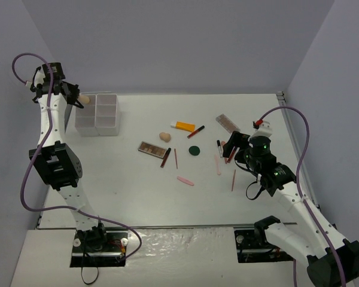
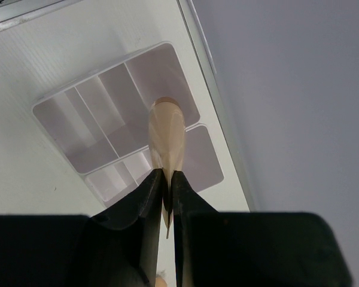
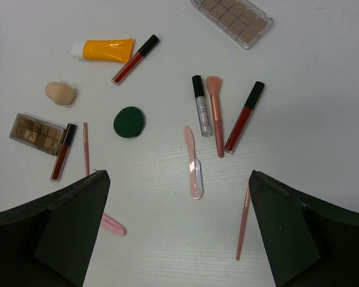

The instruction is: Organize the makeup

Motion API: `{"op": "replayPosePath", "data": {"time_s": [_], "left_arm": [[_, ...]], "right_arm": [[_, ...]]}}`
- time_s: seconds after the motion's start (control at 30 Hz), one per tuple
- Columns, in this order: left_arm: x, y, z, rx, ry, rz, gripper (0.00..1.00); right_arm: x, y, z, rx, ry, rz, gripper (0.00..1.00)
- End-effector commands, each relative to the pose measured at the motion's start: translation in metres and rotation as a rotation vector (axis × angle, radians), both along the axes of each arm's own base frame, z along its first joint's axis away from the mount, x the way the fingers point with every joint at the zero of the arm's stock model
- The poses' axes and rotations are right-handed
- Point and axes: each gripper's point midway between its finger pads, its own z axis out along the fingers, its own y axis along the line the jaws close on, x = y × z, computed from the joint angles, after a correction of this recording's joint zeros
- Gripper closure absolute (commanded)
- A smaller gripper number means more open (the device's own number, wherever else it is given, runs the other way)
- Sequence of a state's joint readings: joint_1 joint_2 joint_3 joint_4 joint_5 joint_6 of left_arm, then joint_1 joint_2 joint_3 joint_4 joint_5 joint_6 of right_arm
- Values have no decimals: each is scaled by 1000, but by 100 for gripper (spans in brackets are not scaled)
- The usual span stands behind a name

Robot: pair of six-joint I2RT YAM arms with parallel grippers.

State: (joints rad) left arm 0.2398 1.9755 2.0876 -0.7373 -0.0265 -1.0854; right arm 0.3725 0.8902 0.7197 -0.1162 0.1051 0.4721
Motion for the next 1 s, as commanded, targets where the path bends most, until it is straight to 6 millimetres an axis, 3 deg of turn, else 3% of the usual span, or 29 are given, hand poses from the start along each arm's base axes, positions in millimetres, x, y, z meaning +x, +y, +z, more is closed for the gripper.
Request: {"op": "replayPosePath", "data": {"time_s": [0.0,0.57,0.77,0.97], "left_arm": [[8,8,55,29,-159,28,100],[22,15,12,19,-94,52,100],[25,14,1,0,-79,52,77],[30,13,0,-14,-97,52,66]], "right_arm": [[8,4,18,32,-74,3,0],[7,4,11,29,-61,4,0],[7,4,11,34,-62,2,0],[6,4,11,34,-62,5,0]]}}
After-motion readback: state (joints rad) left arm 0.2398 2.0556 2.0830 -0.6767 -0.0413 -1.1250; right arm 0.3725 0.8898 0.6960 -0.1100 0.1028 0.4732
